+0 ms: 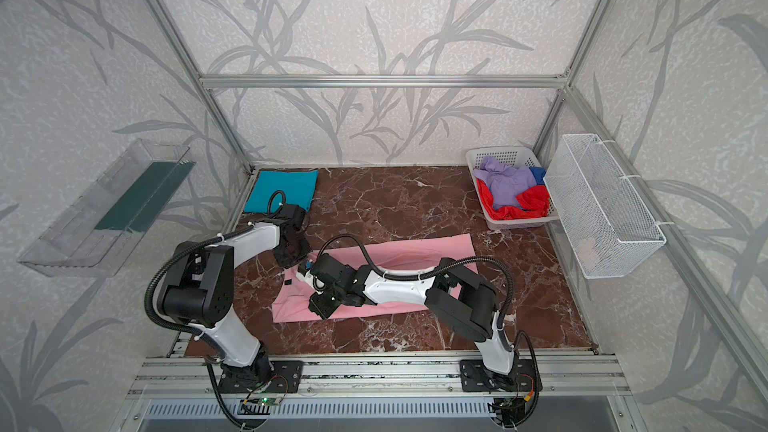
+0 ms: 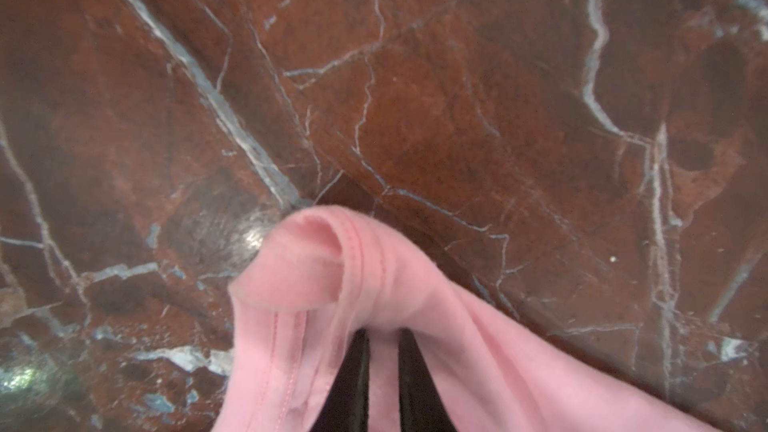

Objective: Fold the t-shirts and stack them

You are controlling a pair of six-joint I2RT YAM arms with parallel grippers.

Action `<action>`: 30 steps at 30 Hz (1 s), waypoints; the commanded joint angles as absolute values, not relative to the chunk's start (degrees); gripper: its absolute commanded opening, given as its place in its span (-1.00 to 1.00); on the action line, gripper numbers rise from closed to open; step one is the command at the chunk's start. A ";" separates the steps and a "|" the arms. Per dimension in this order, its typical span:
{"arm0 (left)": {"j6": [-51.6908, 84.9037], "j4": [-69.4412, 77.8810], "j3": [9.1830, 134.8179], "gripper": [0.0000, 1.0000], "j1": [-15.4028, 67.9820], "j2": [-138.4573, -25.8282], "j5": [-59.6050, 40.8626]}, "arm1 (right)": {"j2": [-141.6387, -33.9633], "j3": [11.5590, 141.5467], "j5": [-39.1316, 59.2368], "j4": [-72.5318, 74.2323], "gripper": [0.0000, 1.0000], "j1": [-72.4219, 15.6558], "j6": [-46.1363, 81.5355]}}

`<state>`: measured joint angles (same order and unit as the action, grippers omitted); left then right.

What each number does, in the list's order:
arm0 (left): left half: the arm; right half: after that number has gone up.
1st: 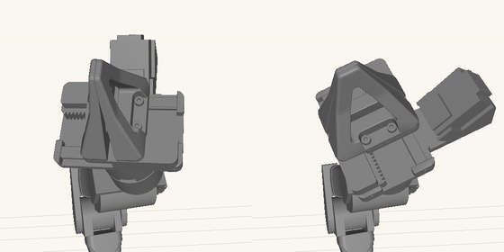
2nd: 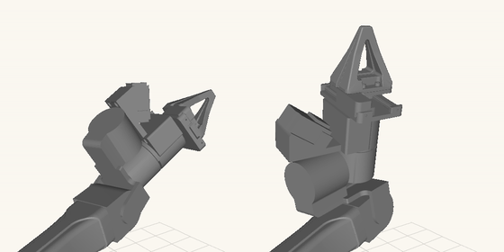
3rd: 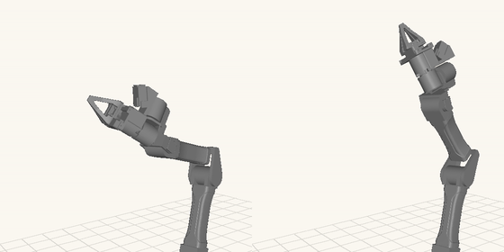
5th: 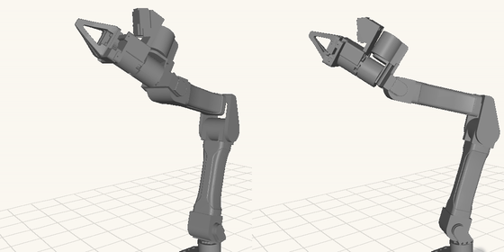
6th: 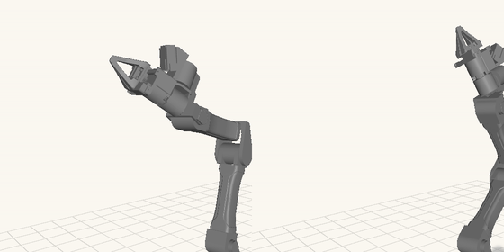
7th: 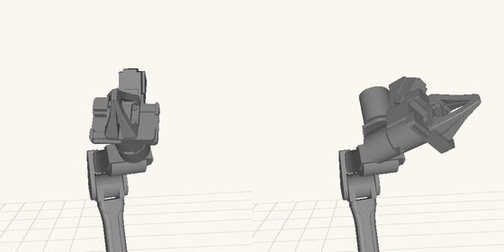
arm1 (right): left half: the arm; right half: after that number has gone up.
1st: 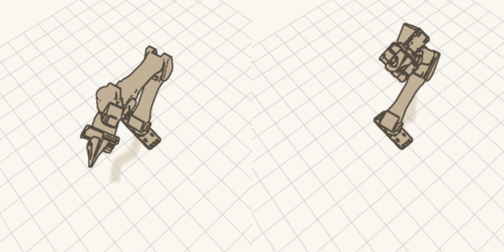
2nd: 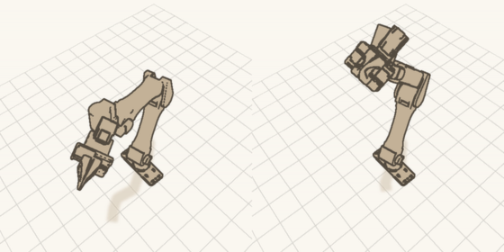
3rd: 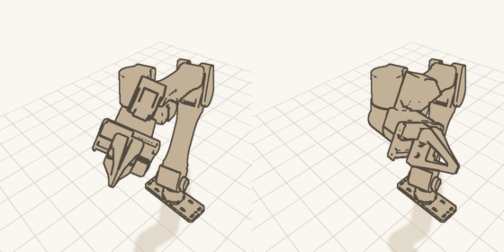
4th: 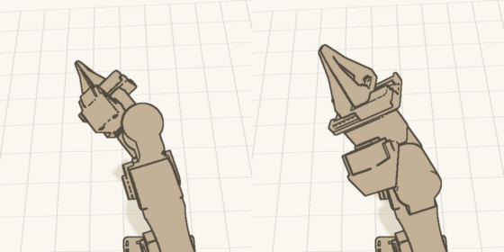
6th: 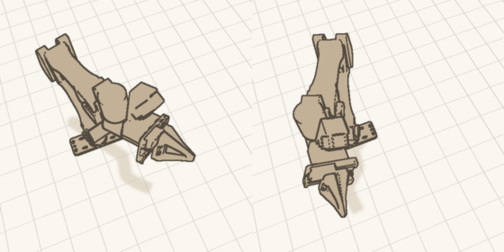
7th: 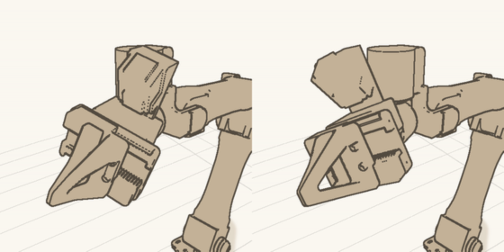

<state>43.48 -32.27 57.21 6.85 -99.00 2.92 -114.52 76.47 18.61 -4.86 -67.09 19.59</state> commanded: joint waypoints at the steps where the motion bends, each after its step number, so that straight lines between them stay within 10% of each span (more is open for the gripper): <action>1: 43.07 -32.20 56.74 -0.66 6.24 -102.21 3.17 | -114.92 75.51 21.73 -6.42 -0.56 -67.67 17.39; 14: 42.65 -34.58 58.07 -0.66 6.00 -99.65 3.94 | -110.09 76.90 20.28 -11.95 -0.35 -67.23 12.31; 21: 40.13 -39.93 62.10 -0.48 8.00 -92.87 0.38 | -101.25 67.10 18.41 -7.40 -0.90 -55.83 20.34; 30: 42.44 -43.88 55.73 -0.40 14.19 -84.54 0.98 | -107.86 69.32 18.02 -11.85 -0.92 -52.96 20.24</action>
<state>40.80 -40.18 59.96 14.15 -85.19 1.21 -104.79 67.85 17.19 -9.10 -51.94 19.14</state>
